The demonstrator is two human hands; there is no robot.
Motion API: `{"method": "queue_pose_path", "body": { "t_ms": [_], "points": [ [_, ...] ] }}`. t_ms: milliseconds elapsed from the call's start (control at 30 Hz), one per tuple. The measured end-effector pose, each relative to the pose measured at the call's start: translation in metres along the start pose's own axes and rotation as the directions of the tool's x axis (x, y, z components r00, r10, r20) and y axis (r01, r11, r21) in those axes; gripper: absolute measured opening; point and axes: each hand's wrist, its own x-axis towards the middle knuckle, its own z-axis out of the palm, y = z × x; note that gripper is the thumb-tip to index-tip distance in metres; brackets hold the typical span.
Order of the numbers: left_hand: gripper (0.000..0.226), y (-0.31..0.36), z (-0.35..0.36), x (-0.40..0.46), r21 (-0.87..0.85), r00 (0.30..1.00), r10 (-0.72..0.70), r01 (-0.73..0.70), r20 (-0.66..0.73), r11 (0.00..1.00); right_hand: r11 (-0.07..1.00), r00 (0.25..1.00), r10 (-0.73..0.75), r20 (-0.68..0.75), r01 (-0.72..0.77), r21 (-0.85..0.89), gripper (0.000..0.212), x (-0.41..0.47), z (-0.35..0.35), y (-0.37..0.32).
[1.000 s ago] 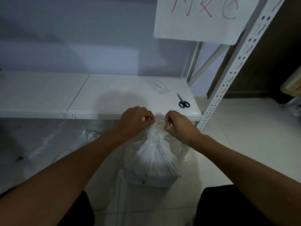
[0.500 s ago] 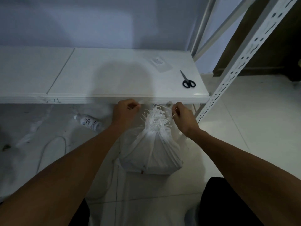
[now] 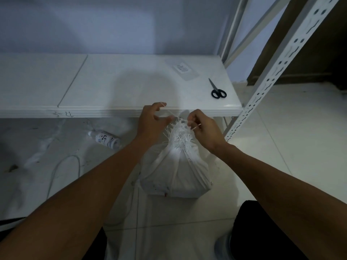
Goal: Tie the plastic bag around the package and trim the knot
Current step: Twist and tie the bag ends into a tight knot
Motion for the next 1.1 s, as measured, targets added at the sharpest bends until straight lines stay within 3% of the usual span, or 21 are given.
{"method": "queue_pose_path", "body": {
  "t_ms": [100, 233, 400, 667, 867, 1100],
  "points": [
    [0.01, 0.016, -0.007, -0.005, -0.126, 1.0, -0.019, 0.021, 0.019, 0.992, 0.999, 0.999, -0.032, 0.04, 0.033, -0.027, 0.007, -0.003, -0.006, -0.013],
    [0.011, 0.037, -0.014, -0.013, -0.249, 0.997, -0.059, 0.068, 0.043, 0.966, 0.999, 0.995, -0.017, 0.101, 0.022, -0.047, 0.009, -0.008, -0.017, -0.032],
    [0.018, 0.061, -0.03, -0.023, -0.364, 0.99, -0.079, 0.115, 0.113, 0.924, 0.999, 0.973, -0.008, 0.229, 0.017, -0.037, 0.028, -0.012, -0.045, -0.062],
    [0.006, 0.087, -0.06, -0.044, -0.384, 0.984, -0.05, 0.113, 0.169, 0.916, 0.98, 0.976, -0.026, 0.216, -0.018, 0.199, 0.026, -0.028, -0.081, -0.086],
    [0.014, 0.075, -0.063, -0.04, -0.347, 0.982, -0.137, 0.174, 0.129, 0.922, 0.99, 0.985, -0.016, 0.17, -0.009, 0.142, 0.025, -0.019, -0.074, -0.078],
    [0.015, 0.061, -0.052, -0.016, -0.345, 0.939, -0.274, 0.332, 0.207, 0.878, 0.991, 0.983, -0.093, 0.157, 0.106, -0.08, 0.017, 0.0, -0.063, -0.06]
  ]
}}
